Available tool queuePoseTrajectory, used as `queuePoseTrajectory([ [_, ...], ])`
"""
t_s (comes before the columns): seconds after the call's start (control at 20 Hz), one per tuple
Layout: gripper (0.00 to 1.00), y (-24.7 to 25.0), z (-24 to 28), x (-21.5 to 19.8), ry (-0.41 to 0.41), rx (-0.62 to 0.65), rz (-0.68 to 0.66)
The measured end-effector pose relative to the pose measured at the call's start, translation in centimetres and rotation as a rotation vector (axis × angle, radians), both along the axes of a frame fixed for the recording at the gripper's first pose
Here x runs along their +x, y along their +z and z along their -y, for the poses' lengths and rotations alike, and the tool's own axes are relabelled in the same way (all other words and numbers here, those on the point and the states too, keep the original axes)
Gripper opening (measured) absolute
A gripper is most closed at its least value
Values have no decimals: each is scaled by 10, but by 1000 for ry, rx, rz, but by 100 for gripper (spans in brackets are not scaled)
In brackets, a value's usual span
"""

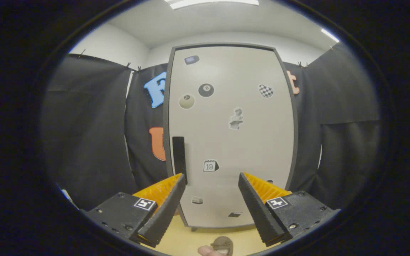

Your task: Open the shoe cabinet door, grab the shoes and put them into the shoe cabinet, then close the shoe cabinet door.

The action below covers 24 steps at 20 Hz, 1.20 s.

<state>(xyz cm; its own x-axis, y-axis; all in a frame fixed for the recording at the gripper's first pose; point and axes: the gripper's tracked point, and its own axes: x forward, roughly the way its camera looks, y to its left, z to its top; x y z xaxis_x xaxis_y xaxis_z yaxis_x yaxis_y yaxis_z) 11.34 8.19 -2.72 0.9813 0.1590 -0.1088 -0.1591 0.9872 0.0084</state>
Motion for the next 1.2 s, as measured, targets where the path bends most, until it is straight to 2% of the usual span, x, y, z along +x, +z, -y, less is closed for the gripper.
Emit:
queuePoseTrajectory([
  [0.25, 98, -12, -44, 39, 74, 59, -64],
  [0.4, 98, -13, -67, 54, 111, 62, -59],
  [0.6, 98, -12, -80, 80, 68, 10, -36],
  [0.75, 93, -12, -83, 98, 33, -16, -19],
  [0.85, 78, -16, -85, 110, 11, -43, -29],
  [1.0, 41, -21, -83, 116, -25, -58, -43],
  [1.1, 35, -21, -82, 116, -29, -41, -55],
  [1.2, 32, -20, -81, 114, 1, -37, -66],
])
